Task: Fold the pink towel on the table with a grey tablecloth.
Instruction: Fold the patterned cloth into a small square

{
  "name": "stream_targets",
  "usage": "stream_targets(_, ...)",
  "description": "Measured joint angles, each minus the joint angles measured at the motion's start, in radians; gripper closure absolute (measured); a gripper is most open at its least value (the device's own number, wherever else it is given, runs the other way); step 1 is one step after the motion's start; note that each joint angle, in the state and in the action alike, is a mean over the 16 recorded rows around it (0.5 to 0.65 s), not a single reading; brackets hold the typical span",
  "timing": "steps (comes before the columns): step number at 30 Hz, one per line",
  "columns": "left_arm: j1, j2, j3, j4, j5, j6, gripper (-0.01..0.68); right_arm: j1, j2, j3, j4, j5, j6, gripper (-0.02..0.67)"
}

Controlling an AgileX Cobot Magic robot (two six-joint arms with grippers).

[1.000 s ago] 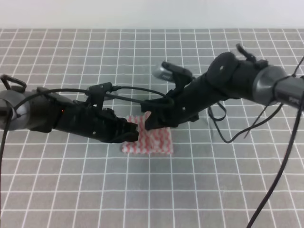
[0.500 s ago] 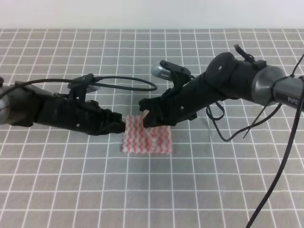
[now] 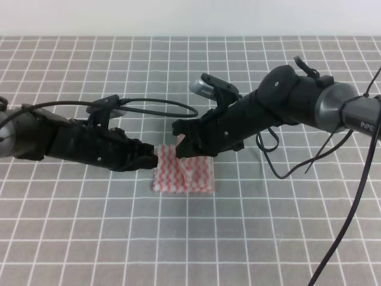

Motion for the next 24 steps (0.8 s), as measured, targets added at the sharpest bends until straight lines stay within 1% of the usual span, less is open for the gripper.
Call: stream_targets(24,0.000,0.000,0.000,-0.001,-0.001,0.001,0.674,0.015,0.002,-0.001,0.006,-0.040,-0.004,0.663)
